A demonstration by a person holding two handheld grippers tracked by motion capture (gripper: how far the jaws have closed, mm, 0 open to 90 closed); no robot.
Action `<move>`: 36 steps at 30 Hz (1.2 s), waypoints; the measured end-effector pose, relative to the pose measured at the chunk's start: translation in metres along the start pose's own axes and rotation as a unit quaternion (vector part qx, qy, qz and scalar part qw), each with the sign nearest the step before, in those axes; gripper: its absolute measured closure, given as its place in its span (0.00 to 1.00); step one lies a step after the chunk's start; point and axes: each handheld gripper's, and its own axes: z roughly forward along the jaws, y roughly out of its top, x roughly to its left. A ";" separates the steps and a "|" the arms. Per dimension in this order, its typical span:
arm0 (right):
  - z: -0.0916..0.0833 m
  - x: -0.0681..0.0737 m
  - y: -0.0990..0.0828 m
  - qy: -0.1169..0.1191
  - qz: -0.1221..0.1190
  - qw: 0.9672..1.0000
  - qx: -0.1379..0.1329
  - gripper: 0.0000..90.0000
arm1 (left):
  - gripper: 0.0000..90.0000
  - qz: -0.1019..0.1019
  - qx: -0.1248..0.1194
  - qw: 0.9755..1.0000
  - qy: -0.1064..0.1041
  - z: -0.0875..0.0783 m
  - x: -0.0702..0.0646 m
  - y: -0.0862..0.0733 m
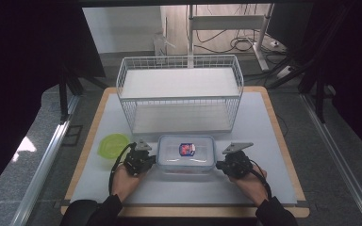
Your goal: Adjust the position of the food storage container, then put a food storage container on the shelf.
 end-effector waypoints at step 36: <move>-0.021 -0.026 -0.011 0.001 -0.004 0.997 -0.081 0.06 | 0.03 0.043 -0.049 0.997 -0.045 -0.037 0.011 -0.015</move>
